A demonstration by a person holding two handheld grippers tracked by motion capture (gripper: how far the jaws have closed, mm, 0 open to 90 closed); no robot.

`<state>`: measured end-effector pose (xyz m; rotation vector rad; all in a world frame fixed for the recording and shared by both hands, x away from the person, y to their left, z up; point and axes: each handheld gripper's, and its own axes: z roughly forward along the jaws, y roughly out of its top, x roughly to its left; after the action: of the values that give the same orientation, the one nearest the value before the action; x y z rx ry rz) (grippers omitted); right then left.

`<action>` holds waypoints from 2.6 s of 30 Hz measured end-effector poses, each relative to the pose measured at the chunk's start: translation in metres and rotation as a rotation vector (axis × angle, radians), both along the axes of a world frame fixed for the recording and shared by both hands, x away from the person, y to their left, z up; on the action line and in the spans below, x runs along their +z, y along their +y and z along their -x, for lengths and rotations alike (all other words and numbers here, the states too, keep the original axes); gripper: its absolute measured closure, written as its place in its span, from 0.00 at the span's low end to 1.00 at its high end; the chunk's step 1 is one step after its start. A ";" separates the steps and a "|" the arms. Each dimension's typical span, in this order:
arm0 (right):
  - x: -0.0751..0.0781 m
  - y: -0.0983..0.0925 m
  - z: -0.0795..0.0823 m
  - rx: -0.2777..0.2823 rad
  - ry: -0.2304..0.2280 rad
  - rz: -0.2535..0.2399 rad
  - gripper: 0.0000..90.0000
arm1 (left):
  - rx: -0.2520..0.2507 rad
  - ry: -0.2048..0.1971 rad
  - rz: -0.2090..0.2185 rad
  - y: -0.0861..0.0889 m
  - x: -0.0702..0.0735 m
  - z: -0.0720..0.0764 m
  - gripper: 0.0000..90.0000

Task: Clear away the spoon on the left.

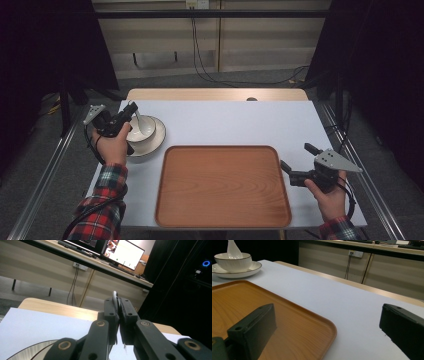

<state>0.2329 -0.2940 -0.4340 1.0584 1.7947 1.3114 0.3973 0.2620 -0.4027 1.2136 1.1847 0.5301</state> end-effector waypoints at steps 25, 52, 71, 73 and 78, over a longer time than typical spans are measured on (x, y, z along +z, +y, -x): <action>0.000 0.001 0.000 0.004 -0.002 -0.004 0.01 | -0.168 -0.004 0.033 -0.015 0.043 0.018 0.95; 0.000 0.001 0.000 0.009 -0.003 -0.001 0.01 | -0.381 0.038 0.012 -0.052 0.028 0.045 0.95; -0.001 0.003 -0.001 0.018 0.001 0.000 0.01 | -0.482 0.069 0.012 -0.069 0.010 0.066 0.95; -0.001 0.003 -0.001 0.022 0.000 0.000 0.01 | -0.483 0.070 0.008 -0.069 0.009 0.067 0.95; -0.001 0.003 -0.001 0.021 0.000 0.000 0.01 | -0.509 0.080 0.011 -0.075 0.002 0.072 0.95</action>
<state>0.2335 -0.2912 -0.4347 1.0423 1.8104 1.3237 0.3251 0.1872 -0.4003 1.4732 0.8932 0.0943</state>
